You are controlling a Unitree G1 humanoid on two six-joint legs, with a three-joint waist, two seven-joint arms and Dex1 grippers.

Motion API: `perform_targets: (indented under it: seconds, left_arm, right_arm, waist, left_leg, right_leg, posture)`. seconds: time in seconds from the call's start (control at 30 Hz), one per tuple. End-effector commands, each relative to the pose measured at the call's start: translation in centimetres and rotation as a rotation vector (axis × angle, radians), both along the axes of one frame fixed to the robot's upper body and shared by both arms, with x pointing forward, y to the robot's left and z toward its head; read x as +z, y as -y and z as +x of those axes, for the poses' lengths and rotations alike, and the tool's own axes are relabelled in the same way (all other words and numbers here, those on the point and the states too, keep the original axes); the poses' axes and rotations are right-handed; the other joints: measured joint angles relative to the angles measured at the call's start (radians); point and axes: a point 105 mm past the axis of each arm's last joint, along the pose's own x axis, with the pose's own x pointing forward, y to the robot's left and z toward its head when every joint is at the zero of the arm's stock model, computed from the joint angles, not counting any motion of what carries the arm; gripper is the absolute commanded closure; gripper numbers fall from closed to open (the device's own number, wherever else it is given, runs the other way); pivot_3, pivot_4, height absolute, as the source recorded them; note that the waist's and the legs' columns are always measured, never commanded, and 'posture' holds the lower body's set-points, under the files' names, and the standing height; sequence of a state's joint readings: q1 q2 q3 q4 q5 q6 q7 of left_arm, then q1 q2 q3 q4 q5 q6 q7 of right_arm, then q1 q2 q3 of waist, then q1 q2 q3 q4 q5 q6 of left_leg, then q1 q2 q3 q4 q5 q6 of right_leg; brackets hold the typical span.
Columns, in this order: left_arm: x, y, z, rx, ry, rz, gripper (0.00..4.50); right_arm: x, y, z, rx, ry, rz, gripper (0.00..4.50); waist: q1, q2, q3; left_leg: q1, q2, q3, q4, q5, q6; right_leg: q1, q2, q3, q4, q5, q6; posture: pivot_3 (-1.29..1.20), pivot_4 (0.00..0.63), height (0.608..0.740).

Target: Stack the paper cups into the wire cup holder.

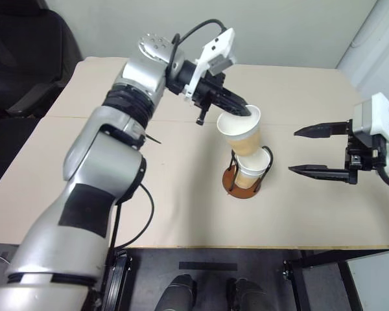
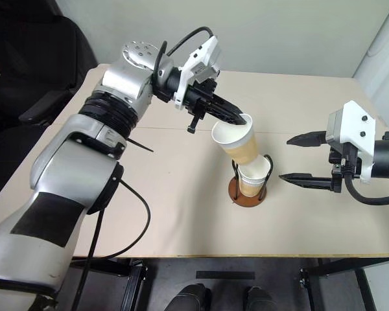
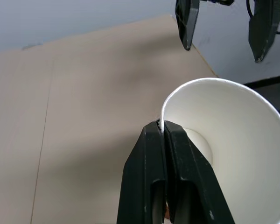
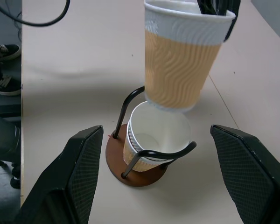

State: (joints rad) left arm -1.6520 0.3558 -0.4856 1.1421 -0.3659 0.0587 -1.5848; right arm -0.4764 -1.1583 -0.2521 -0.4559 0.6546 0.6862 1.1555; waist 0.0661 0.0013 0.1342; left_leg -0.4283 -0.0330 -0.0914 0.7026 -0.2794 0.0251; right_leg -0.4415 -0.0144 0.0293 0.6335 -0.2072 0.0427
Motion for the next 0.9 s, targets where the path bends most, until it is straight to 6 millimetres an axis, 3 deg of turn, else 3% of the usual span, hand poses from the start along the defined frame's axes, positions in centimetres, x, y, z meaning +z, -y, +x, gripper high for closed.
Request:
perform_targets:
  seconds: [0.03, 0.8, 0.9]
  left_arm:
    - [0.9, 0.4, -0.5, -0.041, 0.031, -0.005, 4.47]
    - [-2.9, 1.2, 0.0, -0.038, 0.005, 0.078, 4.47]
    - [-3.0, 1.3, 0.0, -0.040, 0.005, 0.077, 3.84]
  right_arm:
    - [1.1, 0.1, -0.4, -0.005, 0.061, -0.008, 0.77]
    - [0.8, 0.2, -0.4, -0.018, 0.059, -0.008, 0.77]
    - [0.8, 0.3, -0.4, -0.020, 0.058, -0.009, 0.77]
  waist:
    - [0.000, 0.000, 0.000]
    - [0.002, 0.000, 0.000]
    - [0.002, 0.000, 0.000]
  left_leg:
    - [0.000, 0.000, 0.000, 0.000, 0.000, 0.000]
    - [0.000, 0.000, 0.002, 0.008, -0.002, 0.005]
    - [0.000, 0.000, 0.002, 0.010, -0.003, 0.006]
  right_leg:
    - [0.000, 0.000, 0.000, 0.000, 0.000, 0.000]
    - [0.000, 0.000, 0.001, 0.006, -0.001, 0.002]
    - [0.000, 0.000, 0.001, 0.009, -0.001, 0.003]
  posture:
    - [0.00, 0.150, 0.740]
    - [0.00, 0.150, 0.740]
    - [0.00, 0.150, 0.740]
